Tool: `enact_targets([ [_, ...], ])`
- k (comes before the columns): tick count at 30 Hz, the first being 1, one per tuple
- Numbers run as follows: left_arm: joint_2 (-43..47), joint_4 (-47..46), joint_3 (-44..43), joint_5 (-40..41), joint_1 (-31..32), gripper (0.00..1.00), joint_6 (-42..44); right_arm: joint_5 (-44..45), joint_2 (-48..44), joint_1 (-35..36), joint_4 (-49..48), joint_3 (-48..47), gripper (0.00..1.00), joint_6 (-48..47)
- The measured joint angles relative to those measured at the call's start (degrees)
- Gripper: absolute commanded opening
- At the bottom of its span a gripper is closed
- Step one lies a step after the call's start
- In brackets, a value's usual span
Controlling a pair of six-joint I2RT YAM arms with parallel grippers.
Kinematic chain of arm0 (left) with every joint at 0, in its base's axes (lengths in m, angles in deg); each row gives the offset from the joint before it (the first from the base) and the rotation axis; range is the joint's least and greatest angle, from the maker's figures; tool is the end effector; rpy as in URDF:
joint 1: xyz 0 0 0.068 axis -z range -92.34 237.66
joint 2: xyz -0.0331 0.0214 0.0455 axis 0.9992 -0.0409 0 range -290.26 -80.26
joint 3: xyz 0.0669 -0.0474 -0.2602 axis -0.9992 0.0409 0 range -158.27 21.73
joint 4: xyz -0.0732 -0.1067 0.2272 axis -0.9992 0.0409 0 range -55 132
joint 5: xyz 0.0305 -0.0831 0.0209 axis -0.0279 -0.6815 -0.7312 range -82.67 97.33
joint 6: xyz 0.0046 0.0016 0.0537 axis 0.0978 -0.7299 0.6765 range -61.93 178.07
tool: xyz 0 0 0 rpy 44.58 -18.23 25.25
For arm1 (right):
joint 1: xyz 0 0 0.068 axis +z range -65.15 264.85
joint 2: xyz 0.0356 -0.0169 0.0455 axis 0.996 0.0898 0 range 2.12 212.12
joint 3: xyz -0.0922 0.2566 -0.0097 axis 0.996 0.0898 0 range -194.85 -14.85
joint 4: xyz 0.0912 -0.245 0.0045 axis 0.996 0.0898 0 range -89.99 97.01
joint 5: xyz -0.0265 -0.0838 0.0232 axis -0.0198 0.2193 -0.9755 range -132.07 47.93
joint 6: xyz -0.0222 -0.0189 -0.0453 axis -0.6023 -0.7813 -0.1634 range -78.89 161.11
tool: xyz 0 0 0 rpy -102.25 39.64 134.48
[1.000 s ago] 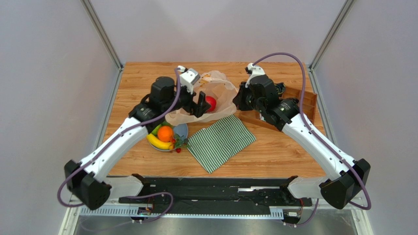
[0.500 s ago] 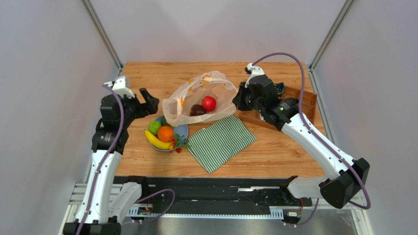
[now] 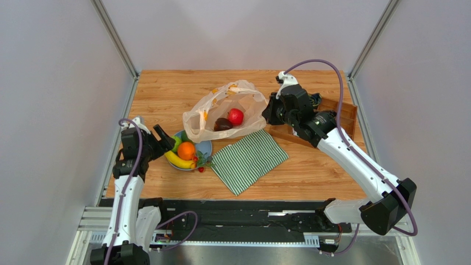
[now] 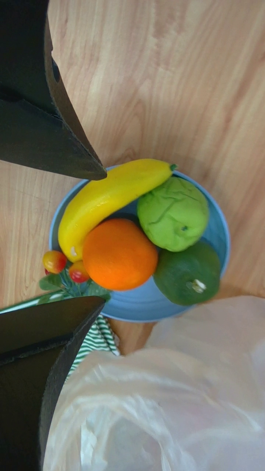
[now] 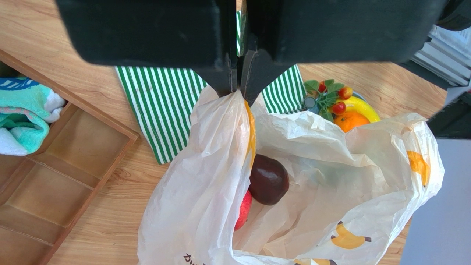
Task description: Place the fruits into the plastic bag
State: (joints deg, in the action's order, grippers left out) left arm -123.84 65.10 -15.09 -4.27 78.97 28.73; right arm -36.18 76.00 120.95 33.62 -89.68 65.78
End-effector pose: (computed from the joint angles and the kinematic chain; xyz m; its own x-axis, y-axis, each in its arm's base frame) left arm 0.1655 0.0181 0.2609 -0.5224 -0.5654 -0.6383 -0.2809 0.8209 -0.4972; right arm 0.2306 0.1638 0.3722 -0.6118 0.0678 -0.7881 -0.2871 0.9094 0.3010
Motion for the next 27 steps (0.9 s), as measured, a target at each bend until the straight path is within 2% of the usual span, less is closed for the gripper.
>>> enact_targets([
  [3, 1.99, -0.28, 4.90, 0.74, 2.56, 0.81, -1.27, 0.00, 0.00, 0.00, -0.02, 0.00, 0.00, 0.02],
  [6, 3.52, -0.39, 8.22, 3.17, 10.56, 0.78, -3.26, -0.09, 0.00, 0.00, -0.04, 0.02, 0.00, 0.07],
  [10, 3.72, -0.70, 8.94, 6.75, 19.89, 0.74, -5.03, -0.44, 0.00, 0.00, -0.04, 0.02, 0.00, 0.22],
  [15, 2.93, -2.60, 8.92, 11.65, 27.56, 0.69, -4.79, -0.44, 0.00, 0.00, -0.11, 0.35, 0.00, 0.39],
  [19, -1.01, -4.55, 8.07, 14.62, 34.18, 0.69, -2.67, -0.48, 0.02, 0.00, -0.07, 0.66, 0.00, 0.50],
  [23, -8.61, -6.45, 4.94, 17.44, 41.22, 0.69, 0.61, -0.50, 0.02, 0.00, -0.09, 0.66, 0.00, 0.63],
  [27, -13.79, -8.15, 2.84, 20.02, 46.14, 0.68, 2.73, -0.50, 0.02, 0.00, -0.04, 0.66, 0.00, 0.63],
])
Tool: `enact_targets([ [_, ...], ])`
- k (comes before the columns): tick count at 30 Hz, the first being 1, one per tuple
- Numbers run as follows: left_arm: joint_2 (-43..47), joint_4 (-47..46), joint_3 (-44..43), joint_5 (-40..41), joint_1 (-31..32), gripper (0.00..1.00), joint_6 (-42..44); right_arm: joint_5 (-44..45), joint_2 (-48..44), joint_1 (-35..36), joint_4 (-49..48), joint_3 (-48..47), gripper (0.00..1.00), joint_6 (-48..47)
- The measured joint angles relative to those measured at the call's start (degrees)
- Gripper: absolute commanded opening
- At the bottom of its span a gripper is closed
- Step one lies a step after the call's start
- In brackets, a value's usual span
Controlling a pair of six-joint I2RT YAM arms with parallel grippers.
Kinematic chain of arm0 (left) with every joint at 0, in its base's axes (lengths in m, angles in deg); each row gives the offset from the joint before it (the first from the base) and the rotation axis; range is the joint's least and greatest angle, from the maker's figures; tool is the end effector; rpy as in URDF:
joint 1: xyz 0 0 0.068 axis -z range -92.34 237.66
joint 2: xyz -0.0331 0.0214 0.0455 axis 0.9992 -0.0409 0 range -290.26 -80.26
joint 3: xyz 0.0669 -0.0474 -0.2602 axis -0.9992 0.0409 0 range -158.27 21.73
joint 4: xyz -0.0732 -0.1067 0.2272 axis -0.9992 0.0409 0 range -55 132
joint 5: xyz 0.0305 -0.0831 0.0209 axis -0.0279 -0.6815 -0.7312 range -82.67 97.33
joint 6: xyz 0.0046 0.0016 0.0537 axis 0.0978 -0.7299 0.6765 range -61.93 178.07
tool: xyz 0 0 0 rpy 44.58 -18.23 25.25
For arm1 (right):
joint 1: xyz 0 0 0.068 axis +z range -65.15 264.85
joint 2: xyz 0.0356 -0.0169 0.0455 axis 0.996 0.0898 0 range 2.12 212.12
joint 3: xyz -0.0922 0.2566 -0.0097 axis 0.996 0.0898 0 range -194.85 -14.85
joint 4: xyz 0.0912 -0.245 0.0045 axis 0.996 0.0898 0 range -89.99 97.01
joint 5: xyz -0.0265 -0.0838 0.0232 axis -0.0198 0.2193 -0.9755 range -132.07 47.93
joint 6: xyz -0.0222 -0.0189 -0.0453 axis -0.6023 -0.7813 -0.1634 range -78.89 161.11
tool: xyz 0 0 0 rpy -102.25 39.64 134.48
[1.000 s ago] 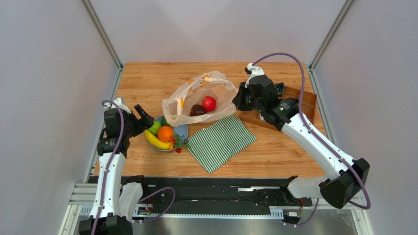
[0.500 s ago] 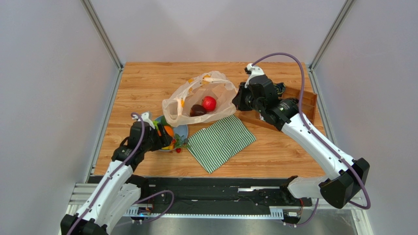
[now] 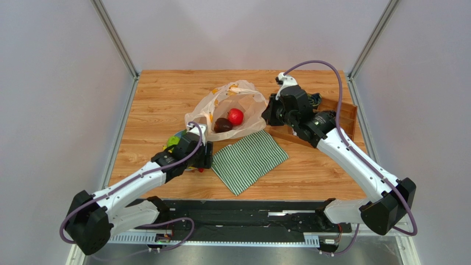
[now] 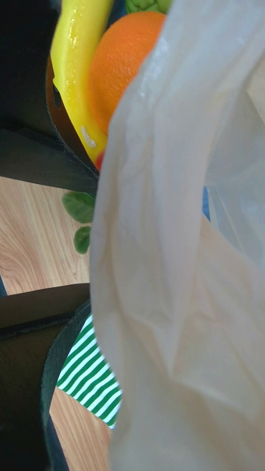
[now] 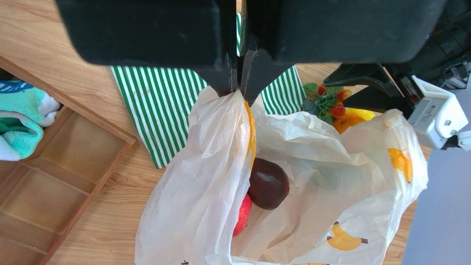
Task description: Place the fruits into the plastic bag
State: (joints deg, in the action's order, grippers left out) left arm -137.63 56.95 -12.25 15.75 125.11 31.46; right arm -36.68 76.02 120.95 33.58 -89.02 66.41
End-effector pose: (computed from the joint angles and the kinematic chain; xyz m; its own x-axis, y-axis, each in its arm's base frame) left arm 0.1645 -0.1194 0.2159 -0.7377 0.0069 -0.6751 0.2119 0.9518 -0.2218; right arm 0.2306 0.1641 0.3683 -0.6247 0.0711 -0.7777 -0.2834 0.9074 0.3105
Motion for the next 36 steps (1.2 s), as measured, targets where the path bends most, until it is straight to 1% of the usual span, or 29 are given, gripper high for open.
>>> enact_targets([
  [4, -3.80, -0.63, -1.79, 2.95, 2.64, 0.67, 1.18, 0.02, 0.00, 0.00, 0.02, 0.00, 0.00, 0.00],
  [5, -4.48, -0.66, -2.05, 3.54, 2.89, 0.65, 1.33, 0.04, 0.00, 0.00, 0.04, 0.00, 0.00, 0.00],
  [12, -8.55, -0.11, -2.29, 6.27, 4.24, 0.63, 1.44, 0.04, -0.02, 0.00, 0.02, 0.00, 0.00, 0.00],
  [25, -9.31, -0.15, -2.25, 6.40, 4.85, 0.57, 1.22, -0.59, -0.02, 0.00, 0.00, 0.24, 0.00, 0.46],
  [29, -11.17, -0.22, -2.19, 5.79, 4.90, 0.54, 1.20, -0.57, -0.02, 0.04, 0.00, 0.26, 0.00, 0.44],
  [36, -11.65, 0.04, -2.16, 5.79, 4.90, 0.46, 0.96, -0.57, -0.02, 0.04, 0.00, 0.28, 0.00, 0.46],
])
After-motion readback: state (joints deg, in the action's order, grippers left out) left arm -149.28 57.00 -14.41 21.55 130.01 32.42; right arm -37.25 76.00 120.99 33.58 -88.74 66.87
